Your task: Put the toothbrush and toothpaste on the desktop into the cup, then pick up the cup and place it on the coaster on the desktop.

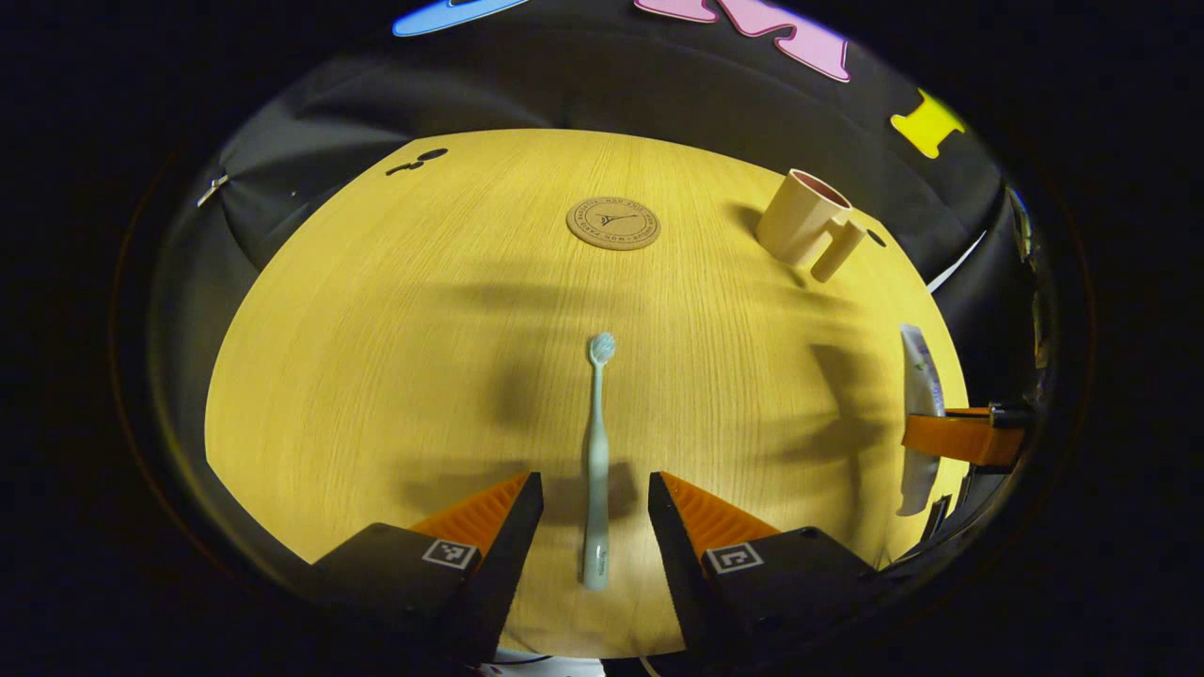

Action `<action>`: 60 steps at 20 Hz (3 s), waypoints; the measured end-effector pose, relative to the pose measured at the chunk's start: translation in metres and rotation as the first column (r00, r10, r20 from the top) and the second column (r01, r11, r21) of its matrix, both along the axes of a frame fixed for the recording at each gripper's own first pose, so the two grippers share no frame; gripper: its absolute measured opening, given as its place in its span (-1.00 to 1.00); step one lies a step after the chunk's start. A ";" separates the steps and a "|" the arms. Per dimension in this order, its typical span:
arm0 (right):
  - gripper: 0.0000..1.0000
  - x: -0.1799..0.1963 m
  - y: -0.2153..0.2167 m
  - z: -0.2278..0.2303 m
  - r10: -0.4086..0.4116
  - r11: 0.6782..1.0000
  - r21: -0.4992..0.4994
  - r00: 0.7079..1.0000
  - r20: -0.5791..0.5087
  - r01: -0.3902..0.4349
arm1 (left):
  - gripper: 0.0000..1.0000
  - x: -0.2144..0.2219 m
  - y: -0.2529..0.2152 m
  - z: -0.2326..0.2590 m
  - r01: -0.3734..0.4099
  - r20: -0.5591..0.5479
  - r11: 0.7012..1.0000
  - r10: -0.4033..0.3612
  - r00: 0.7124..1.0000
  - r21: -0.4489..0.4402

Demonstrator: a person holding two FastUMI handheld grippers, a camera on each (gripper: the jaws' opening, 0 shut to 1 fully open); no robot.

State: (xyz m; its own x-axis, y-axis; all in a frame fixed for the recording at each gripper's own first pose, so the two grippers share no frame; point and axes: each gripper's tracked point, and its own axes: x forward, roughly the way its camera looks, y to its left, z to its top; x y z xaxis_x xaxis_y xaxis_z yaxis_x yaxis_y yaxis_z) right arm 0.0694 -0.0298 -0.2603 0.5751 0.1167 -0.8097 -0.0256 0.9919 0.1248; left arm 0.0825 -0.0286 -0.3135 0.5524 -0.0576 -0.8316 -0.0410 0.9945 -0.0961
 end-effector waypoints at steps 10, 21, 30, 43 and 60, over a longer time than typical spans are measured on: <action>-0.50 -0.002 -0.001 0.002 0.031 0.999 0.029 0.999 0.010 -0.032 | 0.21 -0.011 -0.008 -0.016 0.141 -0.114 0.984 -0.129 0.985 0.110; -0.50 -0.001 0.003 0.007 0.038 0.998 0.049 0.999 0.038 -0.040 | -0.87 -0.007 -0.008 -0.013 0.172 -0.163 0.980 -0.154 0.975 0.101; -0.50 0.039 -0.010 0.050 -0.022 0.998 0.060 0.987 0.161 0.012 | -0.87 -0.006 -0.023 0.015 0.187 -0.008 0.979 -0.187 0.982 0.085; -0.51 0.162 0.003 0.161 -0.020 0.999 0.038 0.861 0.509 0.000 | -0.87 0.033 -0.054 0.156 0.169 0.338 0.985 -0.156 0.928 -0.012; -0.51 0.292 -0.014 0.170 -0.029 0.996 -0.028 0.615 0.788 0.082 | -0.88 0.104 -0.086 0.227 0.159 0.512 0.979 -0.072 0.856 -0.127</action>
State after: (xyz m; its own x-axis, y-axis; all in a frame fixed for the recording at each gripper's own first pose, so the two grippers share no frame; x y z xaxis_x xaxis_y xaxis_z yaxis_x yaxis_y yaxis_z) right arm 0.3615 -0.0441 -0.0899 0.9983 0.0336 -0.0481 -0.0322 0.9991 0.0293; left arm 0.1861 -0.1146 -0.0864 0.8731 -0.2544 -0.4159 0.1701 0.9584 -0.2292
